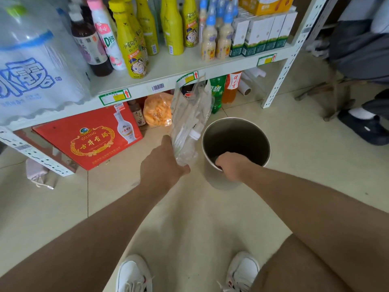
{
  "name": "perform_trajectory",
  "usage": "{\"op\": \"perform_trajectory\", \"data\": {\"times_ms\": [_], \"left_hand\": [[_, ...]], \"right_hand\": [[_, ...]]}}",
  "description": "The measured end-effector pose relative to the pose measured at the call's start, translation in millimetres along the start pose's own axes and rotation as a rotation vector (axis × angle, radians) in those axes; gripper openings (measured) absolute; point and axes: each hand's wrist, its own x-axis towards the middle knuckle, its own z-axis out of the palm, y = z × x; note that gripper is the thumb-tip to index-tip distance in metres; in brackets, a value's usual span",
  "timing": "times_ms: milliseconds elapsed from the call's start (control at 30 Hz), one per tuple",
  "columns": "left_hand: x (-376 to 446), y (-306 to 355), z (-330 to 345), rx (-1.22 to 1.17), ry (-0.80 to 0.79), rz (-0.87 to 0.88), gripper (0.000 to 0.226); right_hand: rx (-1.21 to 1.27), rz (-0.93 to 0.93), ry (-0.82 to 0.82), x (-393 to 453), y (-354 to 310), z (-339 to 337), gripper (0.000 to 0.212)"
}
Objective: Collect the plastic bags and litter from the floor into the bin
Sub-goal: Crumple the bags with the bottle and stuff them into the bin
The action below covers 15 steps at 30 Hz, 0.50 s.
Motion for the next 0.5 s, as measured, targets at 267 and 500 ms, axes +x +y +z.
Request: {"op": "perform_trajectory", "data": {"times_ms": [267, 500], "left_hand": [[-12, 8, 3, 0.312, 0.117, 0.369, 0.071], [-6, 29, 34, 0.435, 0.126, 0.445, 0.074]], "right_hand": [[-0.057, -0.201, 0.0, -23, -45, 13, 0.011], [0.156, -0.11, -0.074, -29, -27, 18, 0.047]]}}
